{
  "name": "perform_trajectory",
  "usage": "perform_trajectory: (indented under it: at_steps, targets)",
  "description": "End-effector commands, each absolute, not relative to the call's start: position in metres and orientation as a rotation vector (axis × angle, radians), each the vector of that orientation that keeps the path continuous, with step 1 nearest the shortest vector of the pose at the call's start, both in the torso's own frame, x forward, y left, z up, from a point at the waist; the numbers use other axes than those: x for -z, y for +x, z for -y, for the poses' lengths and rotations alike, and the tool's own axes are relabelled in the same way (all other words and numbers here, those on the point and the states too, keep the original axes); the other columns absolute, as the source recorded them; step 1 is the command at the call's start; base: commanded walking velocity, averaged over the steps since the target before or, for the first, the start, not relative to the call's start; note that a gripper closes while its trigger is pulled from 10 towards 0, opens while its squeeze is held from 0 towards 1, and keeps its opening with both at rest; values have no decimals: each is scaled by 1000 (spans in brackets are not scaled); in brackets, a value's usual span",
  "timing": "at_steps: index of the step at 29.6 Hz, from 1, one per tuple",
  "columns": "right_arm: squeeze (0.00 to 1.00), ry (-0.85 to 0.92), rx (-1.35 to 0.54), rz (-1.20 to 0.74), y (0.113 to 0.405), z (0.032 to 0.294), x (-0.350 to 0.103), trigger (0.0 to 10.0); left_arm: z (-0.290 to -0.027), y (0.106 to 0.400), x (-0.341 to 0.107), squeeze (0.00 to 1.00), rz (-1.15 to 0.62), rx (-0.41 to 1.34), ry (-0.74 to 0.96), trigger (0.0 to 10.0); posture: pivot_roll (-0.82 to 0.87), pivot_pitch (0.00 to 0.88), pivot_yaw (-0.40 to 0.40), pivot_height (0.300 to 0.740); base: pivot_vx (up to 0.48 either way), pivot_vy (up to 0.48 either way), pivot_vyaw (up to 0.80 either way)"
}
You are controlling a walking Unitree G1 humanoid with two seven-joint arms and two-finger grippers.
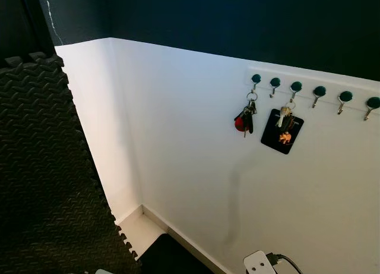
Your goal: Hang keys on a hook
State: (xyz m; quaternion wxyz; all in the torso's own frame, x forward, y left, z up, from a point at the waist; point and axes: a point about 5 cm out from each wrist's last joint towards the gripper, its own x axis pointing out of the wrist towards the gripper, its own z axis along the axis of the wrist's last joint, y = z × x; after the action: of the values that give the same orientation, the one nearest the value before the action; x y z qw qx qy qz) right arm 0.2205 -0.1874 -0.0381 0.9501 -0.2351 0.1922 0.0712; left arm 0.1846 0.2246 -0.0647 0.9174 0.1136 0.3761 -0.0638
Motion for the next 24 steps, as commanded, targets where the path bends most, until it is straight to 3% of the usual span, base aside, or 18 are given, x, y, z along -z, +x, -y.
perform_trajectory:
  at_steps: [1,7,16,24]
  targets:
    - [0,-472,-149,-407,216,186,41,10000,-229,185,63,0,-773,129,257,10000,55,95,35,740,0,0,0]
    - [0,-450,-143,-409,216,185,41,10000,-226,186,64,0,-773,137,257,10000,53,96,37,740,0,0,0]
    - [0,-437,-137,-419,216,186,42,10000,-222,185,65,0,-775,150,257,10000,53,98,36,740,0,0,-776]
    - [0,-439,-139,-417,216,185,42,10000,-222,185,65,0,-776,153,257,10000,53,97,37,740,0,0,0]
